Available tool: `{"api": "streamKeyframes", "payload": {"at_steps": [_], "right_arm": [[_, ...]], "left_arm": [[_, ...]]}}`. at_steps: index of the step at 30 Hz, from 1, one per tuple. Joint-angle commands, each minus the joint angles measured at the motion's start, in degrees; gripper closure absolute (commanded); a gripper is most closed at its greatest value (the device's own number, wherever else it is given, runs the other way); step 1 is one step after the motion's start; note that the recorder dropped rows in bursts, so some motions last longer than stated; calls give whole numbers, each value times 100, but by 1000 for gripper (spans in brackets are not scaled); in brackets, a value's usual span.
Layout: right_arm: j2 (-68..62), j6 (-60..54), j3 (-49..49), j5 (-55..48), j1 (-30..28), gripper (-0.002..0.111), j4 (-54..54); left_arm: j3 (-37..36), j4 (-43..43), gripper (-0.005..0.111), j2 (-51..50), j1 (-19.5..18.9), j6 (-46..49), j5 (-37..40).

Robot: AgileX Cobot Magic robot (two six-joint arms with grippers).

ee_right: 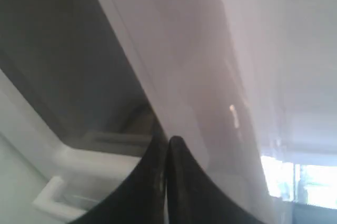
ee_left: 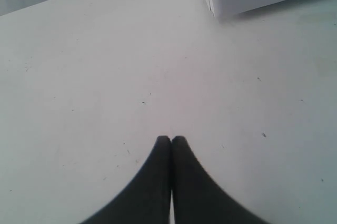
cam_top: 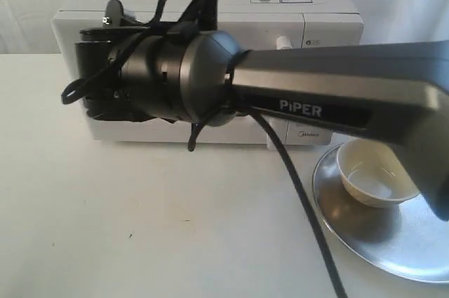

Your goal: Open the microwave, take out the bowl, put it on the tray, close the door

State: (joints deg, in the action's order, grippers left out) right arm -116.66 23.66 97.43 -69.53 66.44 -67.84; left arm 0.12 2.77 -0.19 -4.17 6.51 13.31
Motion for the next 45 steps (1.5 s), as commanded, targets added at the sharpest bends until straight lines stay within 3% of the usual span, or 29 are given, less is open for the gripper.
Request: {"api": "streamKeyframes", "payload": {"at_steps": [1, 4, 7, 12, 16, 22, 25, 33, 45], "right_arm": [[50, 317, -311, 159, -191, 108, 376], [125, 827, -593, 219, -125, 108, 49], [534, 2131, -1206, 476, 84, 108, -722], [2016, 4222, -2926, 810, 587, 108, -2193], [3366, 4928, -4175, 726, 948, 108, -2392], [5124, 4997, -4765, 156, 1174, 108, -450], [5735, 4997, -4778, -6, 1174, 108, 15], [6834, 4997, -4778, -6, 1174, 108, 40], [7460, 4997, -4778, 0, 1174, 108, 48]], "left_arm": [[-12, -21, 107, 19, 23, -18, 0], [-12, -21, 107, 19, 23, -18, 0], [-12, -21, 107, 19, 23, -18, 0], [-12, -21, 107, 19, 23, -18, 0], [-12, -21, 107, 19, 23, -18, 0], [-12, -21, 107, 19, 23, -18, 0], [-12, -21, 107, 19, 23, -18, 0], [-12, -21, 107, 19, 23, -18, 0], [-12, -21, 107, 19, 23, -18, 0]]}}
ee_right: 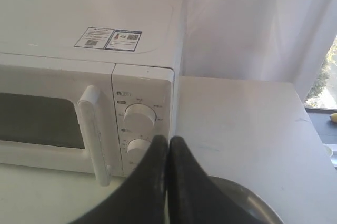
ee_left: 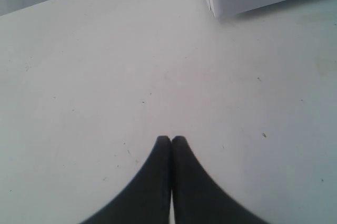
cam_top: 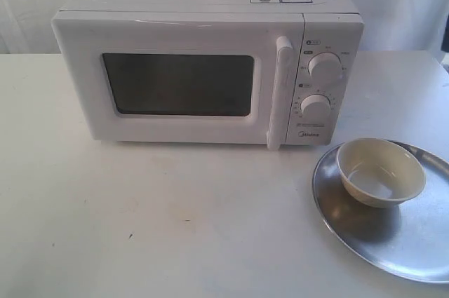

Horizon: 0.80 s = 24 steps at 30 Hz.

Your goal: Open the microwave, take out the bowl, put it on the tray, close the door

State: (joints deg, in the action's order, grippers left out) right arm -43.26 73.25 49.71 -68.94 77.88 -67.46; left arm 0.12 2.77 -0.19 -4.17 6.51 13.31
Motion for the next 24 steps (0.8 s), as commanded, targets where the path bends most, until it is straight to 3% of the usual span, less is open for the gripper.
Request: {"api": "streamKeyframes", "payload": {"at_steps": [1, 5, 8, 16, 18, 24], "right_arm": [[167, 38, -6, -59, 29, 108, 10], [443, 38, -122, -28, -147, 108, 380], [696, 38, -353, 830, -847, 108, 1604], [1629, 38, -2152, 6557, -3875, 108, 4251], [1915, 38, -2627, 7449, -4377, 108, 4541], [2705, 38, -3765, 7627, -5101, 108, 6275]], "left_arm": [[-12, -21, 107, 19, 23, -18, 0], [-12, -21, 107, 19, 23, -18, 0], [-12, -21, 107, 19, 23, -18, 0], [-12, -21, 107, 19, 23, -18, 0], [-12, -21, 107, 19, 23, -18, 0], [-12, -21, 107, 19, 23, -18, 0]]}}
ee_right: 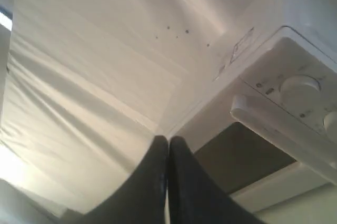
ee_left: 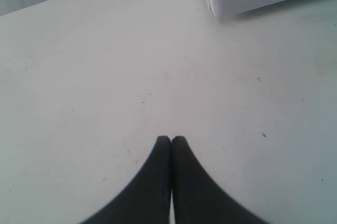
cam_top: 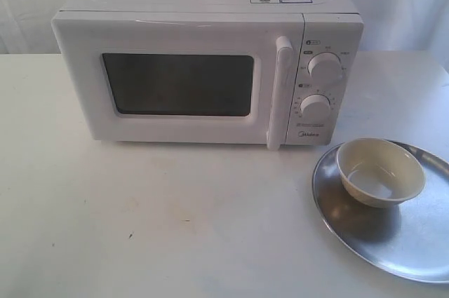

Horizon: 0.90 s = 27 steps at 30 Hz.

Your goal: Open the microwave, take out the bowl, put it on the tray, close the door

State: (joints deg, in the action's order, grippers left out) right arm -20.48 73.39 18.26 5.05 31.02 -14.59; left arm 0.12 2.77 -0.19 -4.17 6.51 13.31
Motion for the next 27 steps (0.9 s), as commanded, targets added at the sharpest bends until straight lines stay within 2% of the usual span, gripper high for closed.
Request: {"api": "streamKeyframes", "payload": {"at_steps": [1, 8, 16, 18, 21, 24, 27], "right_arm": [[540, 24, -791, 229, -517, 108, 1037], [1562, 24, -1737, -423, -1388, 108, 2053], [1895, 24, -1826, -1460, -1403, 108, 1909], [1899, -585, -1826, -1544, -1403, 108, 1459], [2048, -917, -1826, -1629, -1403, 108, 1419], [2048, -1740, -1826, -1594, -1403, 108, 1102], [2048, -3911, -1826, -1791, -1403, 108, 1125]], "left_arm": [[-12, -21, 107, 19, 23, -18, 0], [-12, -21, 107, 19, 23, -18, 0], [-12, -21, 107, 19, 23, -18, 0], [-12, -21, 107, 19, 23, -18, 0], [-12, -21, 107, 19, 23, -18, 0], [-12, -21, 107, 19, 23, -18, 0], [-12, -21, 107, 19, 23, -18, 0]]}}
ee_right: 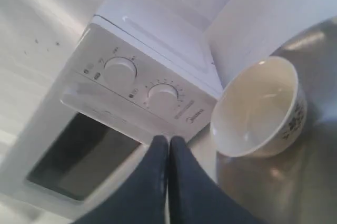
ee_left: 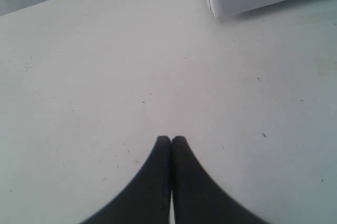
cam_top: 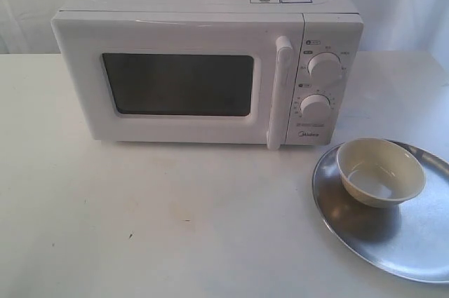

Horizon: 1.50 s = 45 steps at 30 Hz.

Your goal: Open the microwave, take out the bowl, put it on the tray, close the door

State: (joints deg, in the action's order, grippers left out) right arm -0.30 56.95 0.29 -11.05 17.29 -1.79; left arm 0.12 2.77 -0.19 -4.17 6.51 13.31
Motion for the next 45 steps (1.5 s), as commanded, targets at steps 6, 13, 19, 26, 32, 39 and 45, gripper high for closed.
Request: {"api": "streamKeyframes", "payload": {"at_steps": [6, 13, 19, 26, 32, 39, 45], "right_arm": [[30, -4801, -29, -514, -30, 108, 35], [30, -5660, -29, -561, -30, 108, 35], [30, -5939, -29, -573, -30, 108, 35], [30, -5911, -29, -541, -30, 108, 35], [30, -5911, -29, -541, -30, 108, 35], [30, -5911, -29, -541, -30, 108, 35], [30, -5911, -29, -541, -30, 108, 35]], "left_arm": [[-12, -21, 107, 19, 23, -18, 0], [-12, -21, 107, 19, 23, -18, 0], [-12, -21, 107, 19, 23, -18, 0], [-12, -21, 107, 19, 23, -18, 0], [-12, -21, 107, 19, 23, -18, 0], [-12, -21, 107, 19, 23, -18, 0], [-12, -21, 107, 19, 23, -18, 0]]}}
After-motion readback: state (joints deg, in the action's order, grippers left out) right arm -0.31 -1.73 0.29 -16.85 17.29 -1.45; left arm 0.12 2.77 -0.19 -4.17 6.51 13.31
